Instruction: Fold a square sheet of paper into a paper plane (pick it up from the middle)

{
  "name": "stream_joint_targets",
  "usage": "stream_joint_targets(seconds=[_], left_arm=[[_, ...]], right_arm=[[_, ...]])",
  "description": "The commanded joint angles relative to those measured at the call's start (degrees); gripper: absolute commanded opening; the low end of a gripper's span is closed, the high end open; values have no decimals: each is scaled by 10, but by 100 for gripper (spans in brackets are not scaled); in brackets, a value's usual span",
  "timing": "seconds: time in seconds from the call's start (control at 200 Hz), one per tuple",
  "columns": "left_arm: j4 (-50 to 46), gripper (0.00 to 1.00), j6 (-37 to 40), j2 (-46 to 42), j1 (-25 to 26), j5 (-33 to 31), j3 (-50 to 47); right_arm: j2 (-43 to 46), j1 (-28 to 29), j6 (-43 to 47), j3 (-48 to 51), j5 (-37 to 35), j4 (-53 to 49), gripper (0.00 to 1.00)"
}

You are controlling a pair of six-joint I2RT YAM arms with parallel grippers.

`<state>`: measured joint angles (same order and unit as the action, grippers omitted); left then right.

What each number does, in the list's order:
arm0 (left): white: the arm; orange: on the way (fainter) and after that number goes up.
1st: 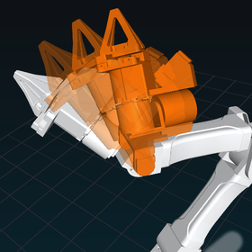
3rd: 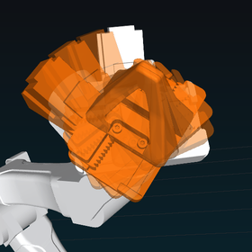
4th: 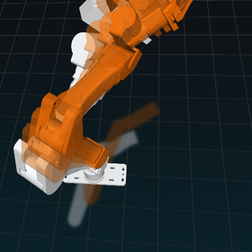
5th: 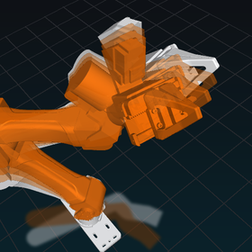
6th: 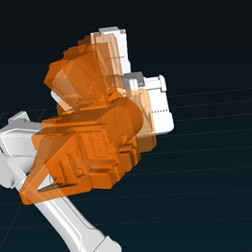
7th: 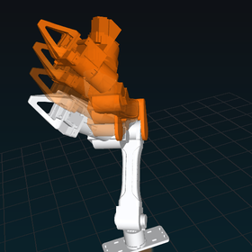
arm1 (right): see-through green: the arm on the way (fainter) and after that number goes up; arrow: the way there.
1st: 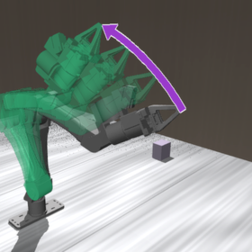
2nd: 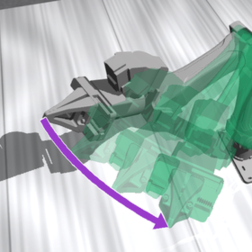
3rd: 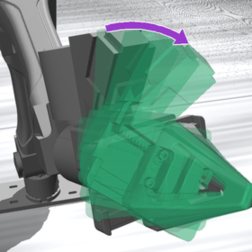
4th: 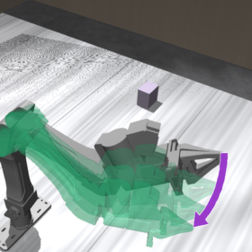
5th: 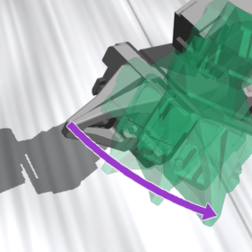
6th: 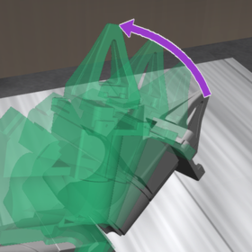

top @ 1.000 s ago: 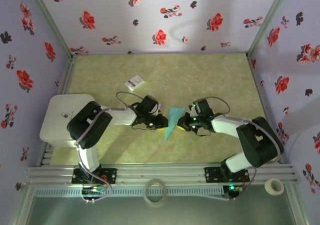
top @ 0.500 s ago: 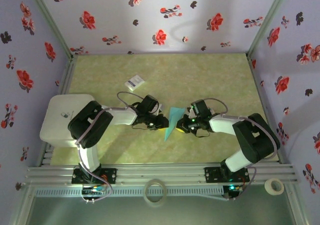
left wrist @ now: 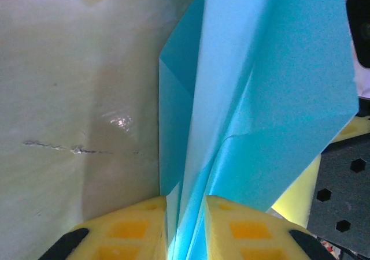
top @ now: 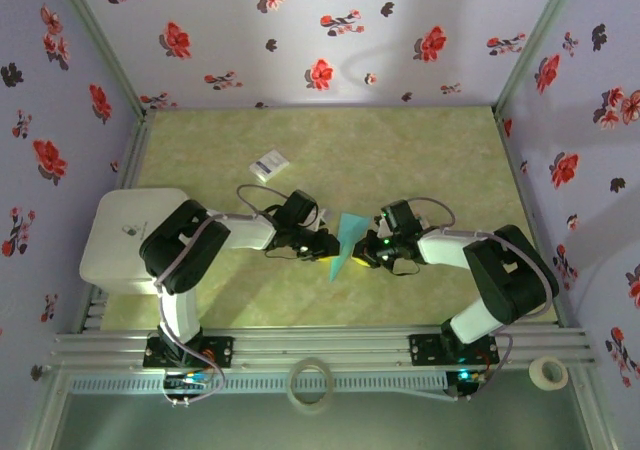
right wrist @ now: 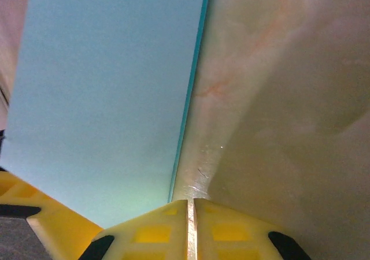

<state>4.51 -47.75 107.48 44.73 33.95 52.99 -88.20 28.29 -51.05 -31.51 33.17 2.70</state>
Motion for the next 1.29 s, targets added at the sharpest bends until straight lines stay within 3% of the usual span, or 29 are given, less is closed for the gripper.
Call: stream_joint_targets(seconds=[0.0,0.275,0.45,0.65,0.865,1.29], left_arm=[[12,20,-5,14,4,21,14],[16,17,0,20,11,33,21],[6,8,8,18,17,31,28],[-50,1,36,-24,30,-40,32],[-101,1,56,-68,40,-109,33],[-107,0,45,-144,42,-189,-14]], right_arm=[[-7,5,7,-8,-6,-5,12],[-13,6,5,-7,-6,-1,13],[-3,7,5,-4,-12,-4,13],[39,6,9,0,-43,-29,15],[72,6,2,8,-69,-38,16],[132,6,-13,36,-105,-27,23]])
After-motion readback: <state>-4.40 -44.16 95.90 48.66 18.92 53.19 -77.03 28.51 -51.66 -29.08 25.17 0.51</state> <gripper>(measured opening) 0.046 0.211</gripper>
